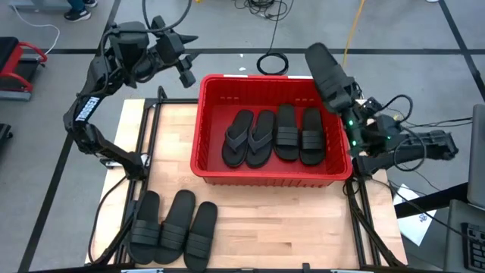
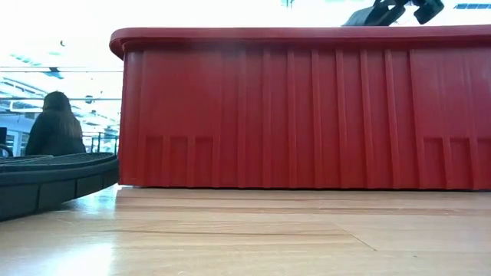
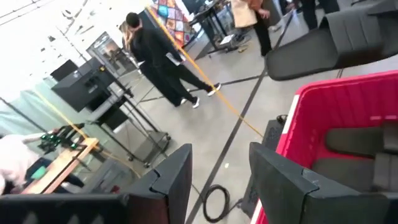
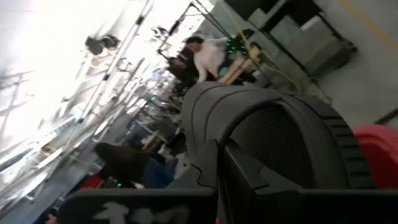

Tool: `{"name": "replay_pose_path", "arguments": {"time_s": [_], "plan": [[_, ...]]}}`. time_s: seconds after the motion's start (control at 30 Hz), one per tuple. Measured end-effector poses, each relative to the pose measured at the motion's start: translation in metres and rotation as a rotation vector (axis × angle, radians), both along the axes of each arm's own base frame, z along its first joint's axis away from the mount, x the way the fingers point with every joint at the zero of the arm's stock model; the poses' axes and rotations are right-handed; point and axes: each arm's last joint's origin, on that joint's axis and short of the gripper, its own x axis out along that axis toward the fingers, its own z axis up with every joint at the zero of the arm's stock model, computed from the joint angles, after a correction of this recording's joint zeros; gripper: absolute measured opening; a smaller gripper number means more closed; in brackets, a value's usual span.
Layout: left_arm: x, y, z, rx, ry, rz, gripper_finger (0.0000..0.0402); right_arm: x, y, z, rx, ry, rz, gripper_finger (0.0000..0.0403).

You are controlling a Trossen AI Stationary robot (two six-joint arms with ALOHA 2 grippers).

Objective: Pick and place slides into bin
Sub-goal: Put the black slide into the red container

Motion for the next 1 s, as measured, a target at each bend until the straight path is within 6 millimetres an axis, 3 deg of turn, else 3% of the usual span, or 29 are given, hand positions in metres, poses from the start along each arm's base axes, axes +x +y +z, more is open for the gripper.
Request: {"name": "replay_pose_path", "arguments": {"time_s": [0.4,0.7,0.8,1.0], "plan": [[-0.006,0.007,0.004,-0.002,-0.043,-0.026,0.0168,0.027,0.032,-0.016,0.069,-0.031,0.076,0.0000],[-0.006,0.007,0.004,-0.012,-0.050,-0.026,0.0168,0.038,0.041,-0.024,0.025,0.164,0.107,0.0000],[-0.006,0.007,0.004,-0.018,-0.055,-0.025,0.0168,0.037,0.042,-0.022,-0.013,0.320,0.108,0.0000],[-0.006,0.007,0.004,-0.026,-0.059,-0.025,0.0168,0.030,0.040,-0.015,-0.030,0.398,0.102,0.0000]]}}
